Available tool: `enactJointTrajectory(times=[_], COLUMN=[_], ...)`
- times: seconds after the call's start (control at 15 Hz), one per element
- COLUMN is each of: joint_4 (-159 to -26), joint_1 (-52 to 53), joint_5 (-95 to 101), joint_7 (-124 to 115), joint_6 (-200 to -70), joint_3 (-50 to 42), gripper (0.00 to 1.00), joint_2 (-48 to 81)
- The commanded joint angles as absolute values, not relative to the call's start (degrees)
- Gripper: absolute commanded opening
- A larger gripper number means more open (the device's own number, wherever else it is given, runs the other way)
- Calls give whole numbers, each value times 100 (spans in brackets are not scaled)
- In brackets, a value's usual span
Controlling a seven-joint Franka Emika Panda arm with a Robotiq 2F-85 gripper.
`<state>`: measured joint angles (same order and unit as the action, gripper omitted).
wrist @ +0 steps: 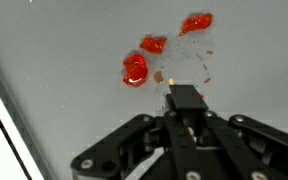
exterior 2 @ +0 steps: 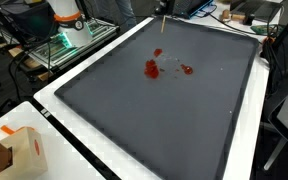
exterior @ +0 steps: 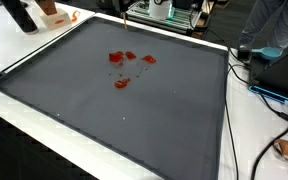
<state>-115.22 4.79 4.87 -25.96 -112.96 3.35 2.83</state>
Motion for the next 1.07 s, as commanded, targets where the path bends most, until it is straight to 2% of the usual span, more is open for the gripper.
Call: enactJointTrajectory(times=[0.0, 0.47, 0.53, 1.0], joint_4=[-11513, -11513, -11513, -11147], joint_1=[500, 524, 524, 983], joint_5=[544, 575, 575, 2333], joint_7=[-2605, -2605, -2605, -5050], joint_6=[-11293, -11303, -11303, -10260], joint_3=[357, 380, 380, 616], gripper=[12, 12, 3, 3], joint_2=[286, 286, 286, 746])
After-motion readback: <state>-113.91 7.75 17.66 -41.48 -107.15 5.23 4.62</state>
